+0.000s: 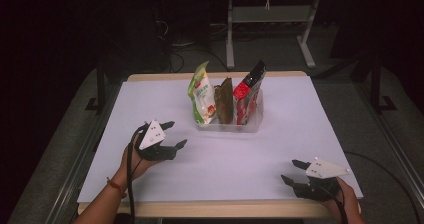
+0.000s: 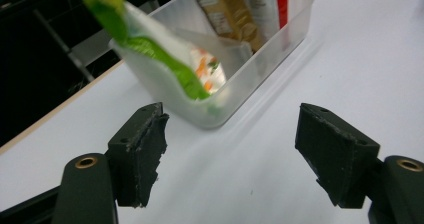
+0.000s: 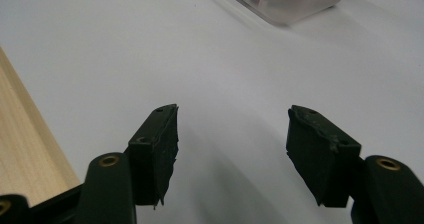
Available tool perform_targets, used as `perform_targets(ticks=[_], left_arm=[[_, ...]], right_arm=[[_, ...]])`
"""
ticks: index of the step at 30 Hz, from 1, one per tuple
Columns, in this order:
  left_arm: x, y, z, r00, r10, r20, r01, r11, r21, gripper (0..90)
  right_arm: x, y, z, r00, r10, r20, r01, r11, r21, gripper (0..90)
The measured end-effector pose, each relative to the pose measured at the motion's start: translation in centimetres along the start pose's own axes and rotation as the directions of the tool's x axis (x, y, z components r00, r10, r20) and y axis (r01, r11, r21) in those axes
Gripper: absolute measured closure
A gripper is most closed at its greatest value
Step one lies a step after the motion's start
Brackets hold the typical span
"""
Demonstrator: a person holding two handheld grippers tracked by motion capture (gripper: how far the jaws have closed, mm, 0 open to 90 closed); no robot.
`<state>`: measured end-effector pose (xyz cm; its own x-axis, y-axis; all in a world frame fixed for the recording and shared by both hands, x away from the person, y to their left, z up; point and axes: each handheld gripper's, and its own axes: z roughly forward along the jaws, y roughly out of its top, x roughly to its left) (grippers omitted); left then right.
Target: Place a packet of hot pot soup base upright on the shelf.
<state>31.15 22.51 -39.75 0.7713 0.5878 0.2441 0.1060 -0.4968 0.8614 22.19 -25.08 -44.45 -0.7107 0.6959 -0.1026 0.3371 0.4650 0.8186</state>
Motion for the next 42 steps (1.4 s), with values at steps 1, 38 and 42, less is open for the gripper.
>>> perform_targets(ticks=[1,38,42], left_arm=[[0.2,-0.2,-0.3,1.0000,-0.004,-0.006,0.004,1.0000,0.000,26.5],[1.9,-9.9,-9.8,0.9786,-0.199,-0.054,0.193,0.9764,-0.097,20.1],[1.9,-10.2,-10.4,0.9768,-0.209,-0.048,0.202,0.9724,-0.117,20.2]], right_arm=[[0.0,0.0,0.0,1.0000,-0.002,0.000,0.002,1.000,-0.005,35.1],[-1.0,0.5,0.5,0.9988,-0.023,0.044,0.025,0.999,-0.045,28.0],[-1.0,0.4,0.5,0.9989,-0.025,0.041,0.028,0.998,-0.054,27.7]])
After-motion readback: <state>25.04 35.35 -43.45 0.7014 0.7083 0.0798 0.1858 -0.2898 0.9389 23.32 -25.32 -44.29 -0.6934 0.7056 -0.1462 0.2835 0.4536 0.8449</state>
